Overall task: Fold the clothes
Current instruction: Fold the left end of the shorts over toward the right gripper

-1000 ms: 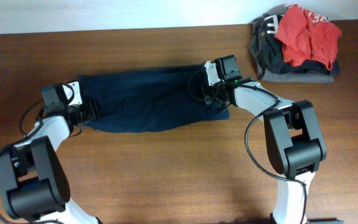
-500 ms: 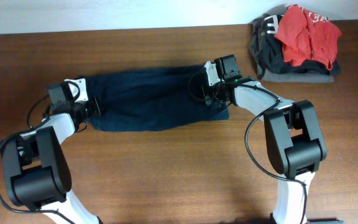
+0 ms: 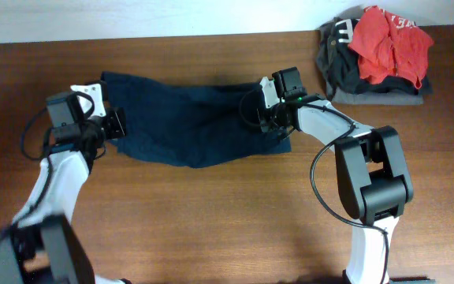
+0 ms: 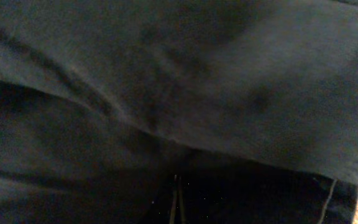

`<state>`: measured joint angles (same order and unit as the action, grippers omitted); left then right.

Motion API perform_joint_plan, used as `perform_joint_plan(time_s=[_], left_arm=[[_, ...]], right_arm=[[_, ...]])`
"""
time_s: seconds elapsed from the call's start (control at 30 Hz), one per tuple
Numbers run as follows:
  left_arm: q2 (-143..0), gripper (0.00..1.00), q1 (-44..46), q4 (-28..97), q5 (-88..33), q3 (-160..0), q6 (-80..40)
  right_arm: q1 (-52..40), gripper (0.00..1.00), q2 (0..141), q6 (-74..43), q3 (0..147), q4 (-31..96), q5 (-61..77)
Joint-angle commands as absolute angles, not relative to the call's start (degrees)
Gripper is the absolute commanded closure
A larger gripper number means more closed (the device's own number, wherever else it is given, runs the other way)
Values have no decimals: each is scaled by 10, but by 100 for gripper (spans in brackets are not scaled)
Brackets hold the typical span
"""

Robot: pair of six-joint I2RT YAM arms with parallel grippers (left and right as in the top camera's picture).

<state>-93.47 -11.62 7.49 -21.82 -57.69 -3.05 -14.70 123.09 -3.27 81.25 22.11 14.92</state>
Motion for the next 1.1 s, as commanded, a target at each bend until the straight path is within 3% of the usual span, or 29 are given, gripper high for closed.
perform_joint_plan(time_s=[0.0,0.2,0.5,0.73,1.07], left_arm=[[-877,100,-116,100,-202,-576,-39],[-874,100,-46,109,-196,-576,-38],[-874,100,111,-3,-183,-576,-65],[-904,100,248,-89,-83,-576,-71],[-1032,99,303,-204,-32,-576,-112]], right_arm=[[-146,96,1283,-39,788,255,133],[-146,96,1283,-39,788,267,150],[-146,96,1299,-50,788,264,156],[-146,96,1300,-50,788,268,164],[-146,96,1300,-50,788,271,165]])
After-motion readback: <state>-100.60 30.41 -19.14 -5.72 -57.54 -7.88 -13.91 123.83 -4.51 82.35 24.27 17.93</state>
